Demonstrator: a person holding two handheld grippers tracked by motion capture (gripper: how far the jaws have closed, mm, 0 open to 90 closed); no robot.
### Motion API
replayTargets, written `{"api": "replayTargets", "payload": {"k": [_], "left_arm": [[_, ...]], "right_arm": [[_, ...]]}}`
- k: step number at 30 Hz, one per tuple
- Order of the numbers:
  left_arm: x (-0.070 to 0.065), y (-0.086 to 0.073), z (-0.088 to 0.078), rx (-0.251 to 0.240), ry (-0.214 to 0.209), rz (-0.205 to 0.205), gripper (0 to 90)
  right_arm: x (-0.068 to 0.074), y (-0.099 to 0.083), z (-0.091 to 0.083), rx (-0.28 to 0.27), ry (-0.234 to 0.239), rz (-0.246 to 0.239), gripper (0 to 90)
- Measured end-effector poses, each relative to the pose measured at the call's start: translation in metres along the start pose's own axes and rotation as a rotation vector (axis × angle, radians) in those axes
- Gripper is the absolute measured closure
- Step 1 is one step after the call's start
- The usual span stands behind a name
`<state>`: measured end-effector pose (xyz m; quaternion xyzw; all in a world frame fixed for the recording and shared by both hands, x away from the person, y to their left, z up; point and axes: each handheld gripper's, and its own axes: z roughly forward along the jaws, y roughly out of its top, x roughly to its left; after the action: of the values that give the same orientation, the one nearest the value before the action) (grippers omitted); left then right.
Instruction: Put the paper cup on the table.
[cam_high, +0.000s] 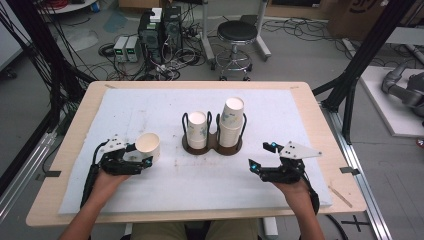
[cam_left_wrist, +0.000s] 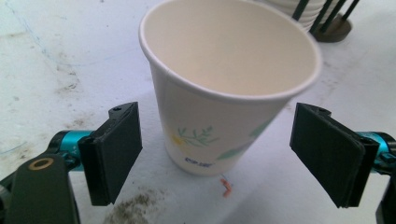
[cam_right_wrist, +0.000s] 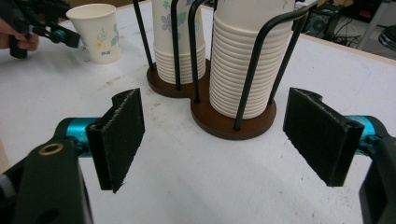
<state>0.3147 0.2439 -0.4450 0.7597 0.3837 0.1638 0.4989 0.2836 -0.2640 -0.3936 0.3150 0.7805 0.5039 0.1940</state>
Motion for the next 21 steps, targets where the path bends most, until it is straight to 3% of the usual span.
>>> {"api": "replayTargets", "payload": {"k": [9, 13, 21], "left_arm": [[0.001, 0.000, -0.036, -0.196, -0.026, -0.011, 16.8], [-0.004, 0.003, -0.045, -0.279, -0.044, 0.011, 16.8], [-0.010, 0.007, -0.051, -0.331, -0.050, 0.042, 16.9]], "right_arm": [[-0.003, -0.007, -0.003, 0.046, -0.051, 0.016, 21.2], [-0.004, -0.008, -0.004, 0.046, -0.053, 0.028, 21.2], [-0.003, -0.010, -0.009, 0.043, -0.067, 0.031, 21.2]]}}
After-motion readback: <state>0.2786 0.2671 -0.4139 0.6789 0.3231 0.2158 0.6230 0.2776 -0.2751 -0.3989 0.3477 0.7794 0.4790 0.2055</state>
